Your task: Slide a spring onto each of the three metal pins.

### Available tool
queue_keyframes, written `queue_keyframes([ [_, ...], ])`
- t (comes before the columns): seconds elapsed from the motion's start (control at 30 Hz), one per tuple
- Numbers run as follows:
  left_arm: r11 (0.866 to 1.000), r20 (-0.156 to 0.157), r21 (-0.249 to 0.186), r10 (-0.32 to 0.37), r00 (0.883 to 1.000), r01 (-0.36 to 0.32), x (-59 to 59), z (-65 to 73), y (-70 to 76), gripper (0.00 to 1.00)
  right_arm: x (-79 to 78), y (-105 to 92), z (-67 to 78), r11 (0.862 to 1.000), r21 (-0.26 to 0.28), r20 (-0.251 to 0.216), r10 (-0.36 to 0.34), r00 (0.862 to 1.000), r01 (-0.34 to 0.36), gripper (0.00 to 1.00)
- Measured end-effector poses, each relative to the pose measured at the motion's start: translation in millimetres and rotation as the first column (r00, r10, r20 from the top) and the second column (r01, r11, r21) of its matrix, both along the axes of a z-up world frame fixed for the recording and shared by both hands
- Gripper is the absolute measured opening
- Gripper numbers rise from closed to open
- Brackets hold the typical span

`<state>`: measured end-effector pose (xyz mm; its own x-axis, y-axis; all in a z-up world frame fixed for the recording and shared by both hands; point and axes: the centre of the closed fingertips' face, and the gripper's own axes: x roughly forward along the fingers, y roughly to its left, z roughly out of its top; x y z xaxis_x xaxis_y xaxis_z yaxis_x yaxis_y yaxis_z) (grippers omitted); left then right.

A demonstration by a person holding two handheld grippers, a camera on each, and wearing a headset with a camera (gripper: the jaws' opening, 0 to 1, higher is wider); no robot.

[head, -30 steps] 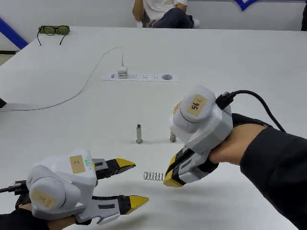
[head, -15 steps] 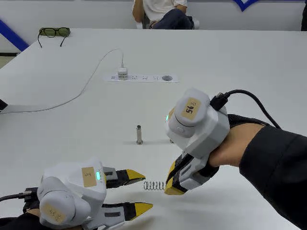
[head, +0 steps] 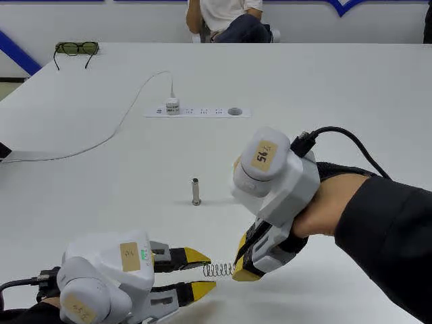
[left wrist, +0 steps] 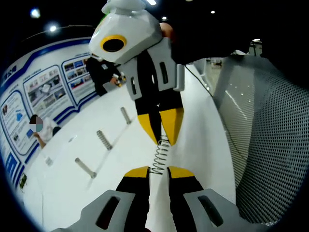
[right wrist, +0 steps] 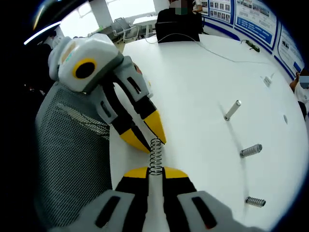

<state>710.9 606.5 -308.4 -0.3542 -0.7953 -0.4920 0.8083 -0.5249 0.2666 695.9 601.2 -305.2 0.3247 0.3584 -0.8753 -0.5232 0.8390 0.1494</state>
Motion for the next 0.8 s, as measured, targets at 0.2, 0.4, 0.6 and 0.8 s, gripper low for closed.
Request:
queue_keyframes([
  [0.2, 1.000, -0.001, 0.000, 0.005, 1.000, -0.005, 0.1, -1.7, -0.6, 0.12, 3.1, -0.1, 6.3, 1.000, 0.007, 0.014, -0.014, 1.000, 0.014, 0.12],
  [0.4, 1.000, -0.027, -0.004, 0.016, 1.000, -0.016, 0.6, 0.1, -1.5, 0.11, 11.3, 0.8, 16.5, 1.000, 0.010, 0.060, -0.023, 0.998, 0.023, 0.12],
  [0.6, 0.999, -0.069, -0.014, 0.042, 0.997, -0.043, 3.7, 3.6, -3.8, 0.11, 18.9, 1.5, 23.7, 1.000, 0.012, 0.097, -0.029, 0.995, 0.028, 0.12],
  [0.8, 0.998, -0.074, -0.021, 0.050, 0.996, -0.052, 4.4, 5.6, -4.4, 0.11, 20.4, 3.1, 25.9, 1.000, 0.011, 0.095, -0.027, 0.995, 0.026, 0.11],
])
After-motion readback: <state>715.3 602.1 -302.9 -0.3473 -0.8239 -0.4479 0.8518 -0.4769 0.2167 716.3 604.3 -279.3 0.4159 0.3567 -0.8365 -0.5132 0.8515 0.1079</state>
